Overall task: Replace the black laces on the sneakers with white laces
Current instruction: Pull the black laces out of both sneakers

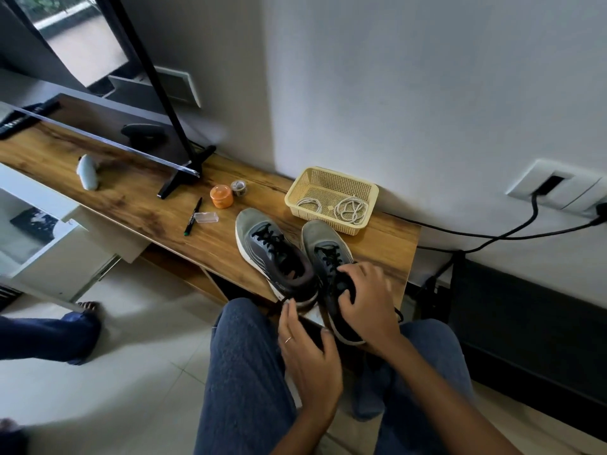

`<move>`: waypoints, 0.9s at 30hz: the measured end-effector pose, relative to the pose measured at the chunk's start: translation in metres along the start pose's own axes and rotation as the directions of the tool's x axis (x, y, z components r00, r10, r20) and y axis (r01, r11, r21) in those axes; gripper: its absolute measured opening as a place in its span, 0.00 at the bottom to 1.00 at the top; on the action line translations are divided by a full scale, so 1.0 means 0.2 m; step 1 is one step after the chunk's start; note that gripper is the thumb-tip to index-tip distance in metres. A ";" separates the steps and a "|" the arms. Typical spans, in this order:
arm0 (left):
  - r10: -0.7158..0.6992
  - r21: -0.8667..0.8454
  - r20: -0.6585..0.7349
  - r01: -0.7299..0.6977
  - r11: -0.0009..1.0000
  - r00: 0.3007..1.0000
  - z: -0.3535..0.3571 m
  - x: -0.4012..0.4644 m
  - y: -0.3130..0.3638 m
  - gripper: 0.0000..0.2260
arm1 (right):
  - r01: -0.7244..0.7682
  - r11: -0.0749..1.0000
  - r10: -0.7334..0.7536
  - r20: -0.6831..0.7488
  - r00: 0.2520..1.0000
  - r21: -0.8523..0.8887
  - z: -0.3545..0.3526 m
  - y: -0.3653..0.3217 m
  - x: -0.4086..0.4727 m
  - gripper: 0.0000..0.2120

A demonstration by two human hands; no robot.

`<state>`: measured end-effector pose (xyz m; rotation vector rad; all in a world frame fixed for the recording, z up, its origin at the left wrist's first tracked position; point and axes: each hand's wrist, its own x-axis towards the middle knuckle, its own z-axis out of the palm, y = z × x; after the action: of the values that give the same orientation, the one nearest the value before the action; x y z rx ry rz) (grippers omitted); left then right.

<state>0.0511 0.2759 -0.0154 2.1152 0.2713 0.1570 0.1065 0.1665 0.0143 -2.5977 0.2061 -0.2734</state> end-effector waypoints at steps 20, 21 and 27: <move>-0.426 -0.193 0.239 0.473 0.860 0.873 -0.05 0.62 0.05 0.23 | 0.462 0.817 -0.477 0.046 0.878 -0.344 0.20 -0.12 0.02 0.09; -0.425 -0.171 0.235 0.468 0.867 0.874 -0.05 0.63 0.05 0.24 | 0.445 0.842 -0.463 0.015 0.886 -0.306 0.19 -0.12 0.01 0.09; -0.416 -0.122 0.209 0.446 0.887 0.885 -0.03 0.66 0.03 0.22 | 0.303 0.953 -0.296 -0.165 0.941 0.021 0.10 -0.05 -0.09 0.09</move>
<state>0.1785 0.3124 -0.0071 1.8365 0.5953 -0.2654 0.0948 0.1883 -0.0012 -2.5562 -0.1419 -0.5899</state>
